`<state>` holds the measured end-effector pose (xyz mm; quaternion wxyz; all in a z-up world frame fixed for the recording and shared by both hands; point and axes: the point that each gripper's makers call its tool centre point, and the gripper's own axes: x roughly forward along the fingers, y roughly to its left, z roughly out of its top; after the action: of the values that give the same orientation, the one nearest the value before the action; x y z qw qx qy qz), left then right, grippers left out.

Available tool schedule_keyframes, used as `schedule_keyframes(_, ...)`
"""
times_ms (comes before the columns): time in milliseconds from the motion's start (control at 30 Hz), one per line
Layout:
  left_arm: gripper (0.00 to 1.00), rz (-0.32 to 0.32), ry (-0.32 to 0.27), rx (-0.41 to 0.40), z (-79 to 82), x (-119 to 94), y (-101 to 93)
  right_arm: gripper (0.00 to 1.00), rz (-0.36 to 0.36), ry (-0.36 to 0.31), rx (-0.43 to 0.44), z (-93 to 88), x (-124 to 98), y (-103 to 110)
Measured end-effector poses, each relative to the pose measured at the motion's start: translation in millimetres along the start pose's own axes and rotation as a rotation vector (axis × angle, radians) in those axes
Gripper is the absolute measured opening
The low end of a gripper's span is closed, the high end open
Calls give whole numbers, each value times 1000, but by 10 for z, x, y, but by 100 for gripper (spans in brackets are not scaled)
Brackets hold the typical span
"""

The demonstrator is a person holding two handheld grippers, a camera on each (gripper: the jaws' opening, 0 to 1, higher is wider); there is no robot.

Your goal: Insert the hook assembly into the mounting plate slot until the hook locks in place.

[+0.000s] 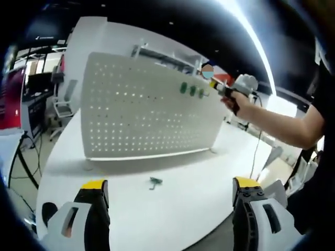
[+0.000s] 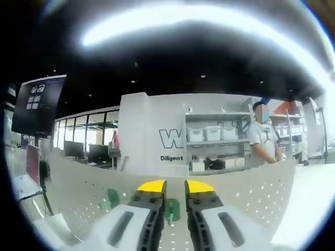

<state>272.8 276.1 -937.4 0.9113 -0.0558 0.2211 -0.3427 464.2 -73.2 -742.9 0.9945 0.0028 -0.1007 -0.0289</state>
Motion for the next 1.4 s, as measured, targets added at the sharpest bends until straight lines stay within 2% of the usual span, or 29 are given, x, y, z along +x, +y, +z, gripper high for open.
schedule_keyframes(100,99,-2,10,-8,-23,2,-3,12,19,-34,12,184,-26,10)
schedule_keyframes(333,98,-3,47,0,-100,-5,-27,16,90,-63,27,527,-163,114)
schedule_keyframes(500,98,-2,74,-4,-179,-8,-37,17,174,-31,-23,559,-333,311)
schedule_keyframes(667,98,-3,93,-5,-232,-10,-46,18,238,23,-52,442,-551,497)
schedule_keyframes(867,98,3,107,-1,-259,-16,-40,20,314,110,-71,198,-801,707)
schedule_keyframes(933,97,5,109,-5,-266,-22,-38,20,337,133,-80,106,-897,784)
schedule_keyframes(1067,97,13,120,-2,-294,-30,-28,21,394,184,-164,-126,-1091,976)
schedule_keyframes(1133,97,15,120,-1,-299,-34,-24,21,415,194,-162,-187,-1164,1049)
schedule_keyframes(1300,97,27,129,-5,-332,-63,1,23,507,287,-187,-504,-1426,1246)
schedule_keyframes(1400,97,32,131,-9,-353,-74,2,24,542,326,-152,-646,-1582,1347)
